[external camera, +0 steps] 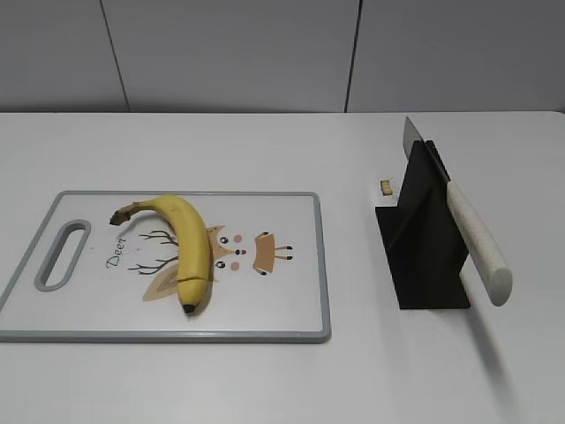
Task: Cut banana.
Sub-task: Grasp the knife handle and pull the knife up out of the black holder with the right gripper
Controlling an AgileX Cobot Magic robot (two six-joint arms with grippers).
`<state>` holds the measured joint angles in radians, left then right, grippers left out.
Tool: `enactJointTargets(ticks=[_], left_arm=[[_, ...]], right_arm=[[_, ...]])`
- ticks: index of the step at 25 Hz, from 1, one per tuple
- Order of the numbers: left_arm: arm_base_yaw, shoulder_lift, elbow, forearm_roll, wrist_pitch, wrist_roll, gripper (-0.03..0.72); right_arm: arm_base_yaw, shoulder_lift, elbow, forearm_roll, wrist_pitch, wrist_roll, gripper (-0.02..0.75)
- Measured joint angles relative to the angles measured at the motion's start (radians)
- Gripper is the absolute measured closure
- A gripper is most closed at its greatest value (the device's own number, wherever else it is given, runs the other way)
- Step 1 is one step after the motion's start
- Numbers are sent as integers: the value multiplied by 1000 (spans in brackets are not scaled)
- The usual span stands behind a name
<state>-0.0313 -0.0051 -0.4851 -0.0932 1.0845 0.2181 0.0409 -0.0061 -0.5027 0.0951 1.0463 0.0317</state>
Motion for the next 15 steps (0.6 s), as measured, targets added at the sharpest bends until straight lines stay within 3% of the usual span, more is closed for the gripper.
enactJointTargets(ticks=[15], left_arm=[[0, 0, 0, 0, 0, 0, 135]], right_arm=[[0, 0, 0, 0, 0, 0, 148]])
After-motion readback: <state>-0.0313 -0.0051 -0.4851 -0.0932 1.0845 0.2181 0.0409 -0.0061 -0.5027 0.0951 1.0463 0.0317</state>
